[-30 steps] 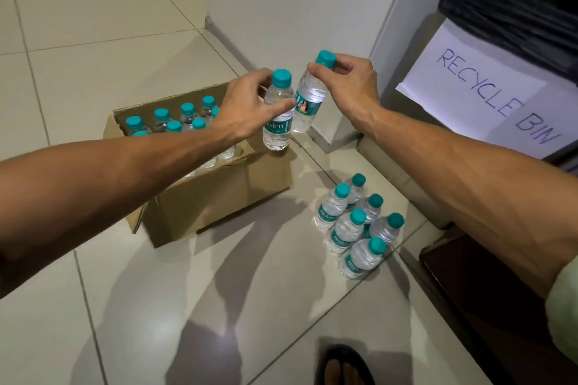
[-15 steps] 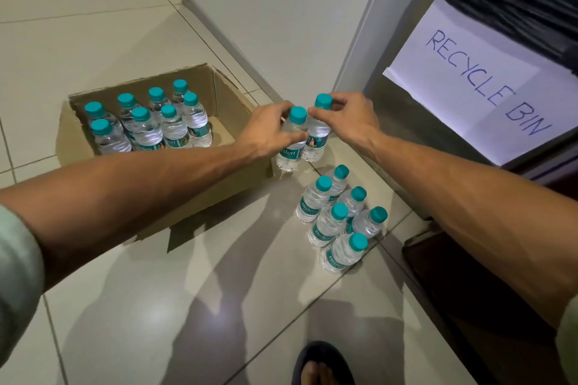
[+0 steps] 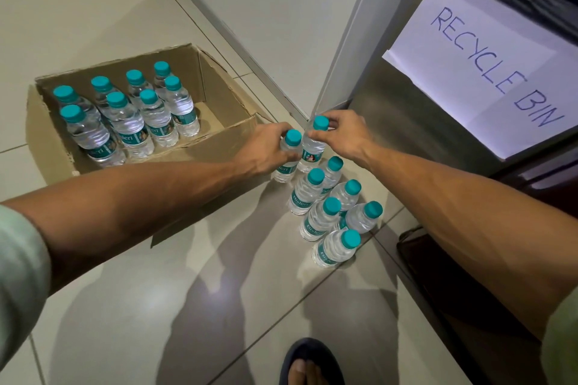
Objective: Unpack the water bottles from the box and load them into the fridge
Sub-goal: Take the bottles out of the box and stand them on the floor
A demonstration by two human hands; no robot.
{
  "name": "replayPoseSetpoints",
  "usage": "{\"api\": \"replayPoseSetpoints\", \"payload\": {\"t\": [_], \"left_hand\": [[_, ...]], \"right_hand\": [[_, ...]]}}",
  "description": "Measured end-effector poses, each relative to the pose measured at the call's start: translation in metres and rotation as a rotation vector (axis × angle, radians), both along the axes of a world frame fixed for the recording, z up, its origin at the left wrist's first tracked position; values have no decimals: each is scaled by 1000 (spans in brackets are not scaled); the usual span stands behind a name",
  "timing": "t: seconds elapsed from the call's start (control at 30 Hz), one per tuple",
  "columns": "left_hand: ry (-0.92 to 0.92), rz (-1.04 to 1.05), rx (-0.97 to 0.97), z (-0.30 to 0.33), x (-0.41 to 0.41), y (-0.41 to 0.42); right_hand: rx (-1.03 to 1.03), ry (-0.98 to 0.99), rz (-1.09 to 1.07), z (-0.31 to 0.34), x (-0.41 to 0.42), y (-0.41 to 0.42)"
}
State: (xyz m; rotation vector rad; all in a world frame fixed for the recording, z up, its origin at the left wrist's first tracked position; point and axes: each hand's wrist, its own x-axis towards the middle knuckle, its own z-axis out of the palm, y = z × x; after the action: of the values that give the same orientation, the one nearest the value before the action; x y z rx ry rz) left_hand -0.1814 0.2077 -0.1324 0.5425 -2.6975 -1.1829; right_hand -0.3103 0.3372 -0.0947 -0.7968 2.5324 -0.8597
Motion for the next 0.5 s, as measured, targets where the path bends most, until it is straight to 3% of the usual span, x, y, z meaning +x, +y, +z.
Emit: {"api": "replayPoseSetpoints", "payload": {"t": [0.5], "left_hand": [[-24,-23,22,-23,-8,9]], "right_hand": [[69,-90,44,-22,-4,4]]}}
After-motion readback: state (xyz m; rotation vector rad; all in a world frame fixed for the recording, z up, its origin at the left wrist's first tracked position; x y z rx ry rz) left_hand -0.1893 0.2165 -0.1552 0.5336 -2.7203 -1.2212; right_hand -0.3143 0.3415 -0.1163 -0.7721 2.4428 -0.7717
